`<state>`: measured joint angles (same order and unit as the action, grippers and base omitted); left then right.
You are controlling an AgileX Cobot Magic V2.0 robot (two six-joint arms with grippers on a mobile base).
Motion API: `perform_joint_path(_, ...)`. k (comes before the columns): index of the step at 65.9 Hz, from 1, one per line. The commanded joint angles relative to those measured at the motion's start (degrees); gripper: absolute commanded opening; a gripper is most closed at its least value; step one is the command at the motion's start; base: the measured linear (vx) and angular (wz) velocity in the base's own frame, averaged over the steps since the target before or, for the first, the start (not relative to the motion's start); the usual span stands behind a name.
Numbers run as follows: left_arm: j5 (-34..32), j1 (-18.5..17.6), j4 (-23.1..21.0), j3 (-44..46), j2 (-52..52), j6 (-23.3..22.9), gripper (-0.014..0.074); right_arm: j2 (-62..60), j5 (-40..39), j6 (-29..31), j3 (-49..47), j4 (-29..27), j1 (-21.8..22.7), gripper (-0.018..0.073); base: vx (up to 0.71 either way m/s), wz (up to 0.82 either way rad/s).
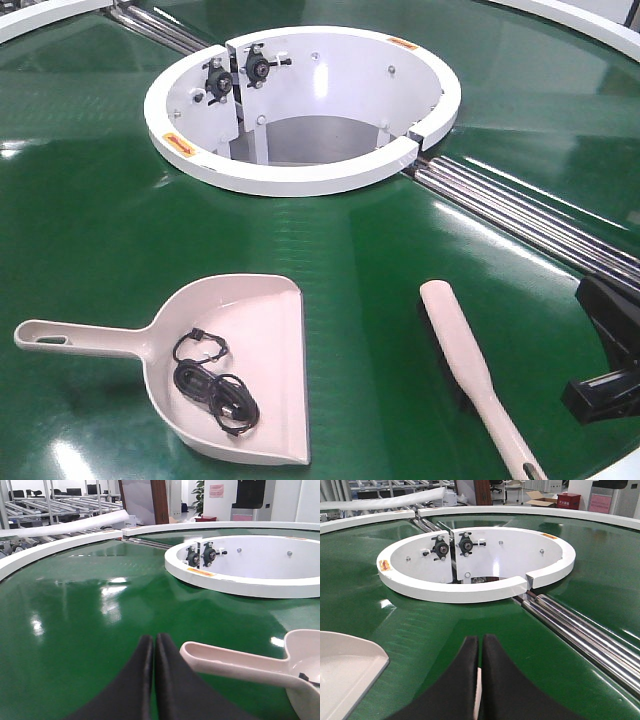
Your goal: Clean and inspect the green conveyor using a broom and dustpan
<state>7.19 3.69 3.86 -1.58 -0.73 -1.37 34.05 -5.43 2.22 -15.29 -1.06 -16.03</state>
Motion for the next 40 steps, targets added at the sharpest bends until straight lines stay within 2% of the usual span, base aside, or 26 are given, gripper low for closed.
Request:
perform_joint_path(1, -4.2, 0.2, -0.4, -1.3, -0.9, -0.2, -0.0023, -0.6, -4.8, 0.0, -1.6, -0.3, 0.2, -0.0005, 0.0, 0.0)
perform_joint_path(20, -4.2, 0.2, -0.4, -1.3, -0.9, -0.2, -0.0023, -0.9, -3.6, 5.0, -1.6, -0.3, 1.0, -0.0005, 0.0, 0.0)
perform_joint_path(32, -4.2, 0.2, -0.4, -1.3, -0.9, -0.2, -0.0023, -1.0, -3.6, 1.1, -1.6, -3.3, 10.3, -0.0005, 0.0, 0.0)
perform_joint_path(40, -4.2, 0.2, -0.4, -1.3, -0.9, -0.2, -0.0023, -3.7, -2.1, 1.3, -1.1, -3.3, 13.2, -0.0005, 0.0, 0.0)
